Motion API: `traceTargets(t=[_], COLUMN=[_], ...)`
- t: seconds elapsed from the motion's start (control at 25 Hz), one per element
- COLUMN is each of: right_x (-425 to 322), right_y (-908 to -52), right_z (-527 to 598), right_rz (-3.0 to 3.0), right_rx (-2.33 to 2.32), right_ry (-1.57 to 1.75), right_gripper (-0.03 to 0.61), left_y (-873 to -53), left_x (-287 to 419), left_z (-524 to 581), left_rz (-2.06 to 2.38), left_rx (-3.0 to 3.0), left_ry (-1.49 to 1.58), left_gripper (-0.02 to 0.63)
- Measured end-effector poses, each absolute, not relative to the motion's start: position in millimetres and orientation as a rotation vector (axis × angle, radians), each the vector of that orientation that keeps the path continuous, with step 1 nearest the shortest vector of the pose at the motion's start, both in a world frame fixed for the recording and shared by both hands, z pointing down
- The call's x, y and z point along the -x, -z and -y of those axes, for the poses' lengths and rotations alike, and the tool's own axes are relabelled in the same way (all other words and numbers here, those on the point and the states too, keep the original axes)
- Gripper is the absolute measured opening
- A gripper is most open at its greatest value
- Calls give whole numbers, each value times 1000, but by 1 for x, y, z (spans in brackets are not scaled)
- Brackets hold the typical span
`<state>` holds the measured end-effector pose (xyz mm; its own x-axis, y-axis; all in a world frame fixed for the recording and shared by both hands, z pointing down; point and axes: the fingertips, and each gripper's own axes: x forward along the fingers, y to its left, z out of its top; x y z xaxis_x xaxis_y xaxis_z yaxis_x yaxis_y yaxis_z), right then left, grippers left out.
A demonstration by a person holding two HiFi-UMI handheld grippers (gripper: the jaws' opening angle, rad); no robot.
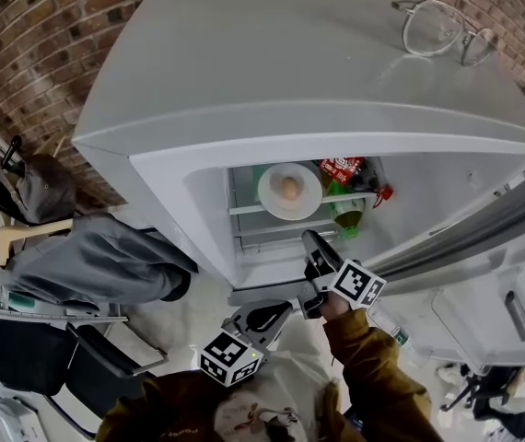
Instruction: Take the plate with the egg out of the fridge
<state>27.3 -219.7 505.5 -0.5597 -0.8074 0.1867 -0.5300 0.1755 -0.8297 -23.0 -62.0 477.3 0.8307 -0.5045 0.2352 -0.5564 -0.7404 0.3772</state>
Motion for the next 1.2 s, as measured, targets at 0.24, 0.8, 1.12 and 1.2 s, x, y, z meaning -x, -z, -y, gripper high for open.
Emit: traceTargets(t=[0.24, 0.8, 1.12, 1.2], right_x=[-25, -24, -23, -20], right_y=[-507, -506, -503, -503], right_z=[219, 236, 250, 252], right_rz=[-2154, -2078, -2023, -2014], right_rx=[1274, 1226, 1215, 1206], right_ry=[1341, 1411, 1461, 1482], right_gripper=[72, 101, 101, 101], left_y=[-478, -474, -473, -472], left_x=[27, 26, 24, 24], left_z=[65, 69, 71, 71], left_rz=[814, 821, 822, 821], left_rx=[-2568, -2572, -2577, -2580], left_ry=[-160, -150, -149, -148], left_gripper=[7, 8, 8, 8])
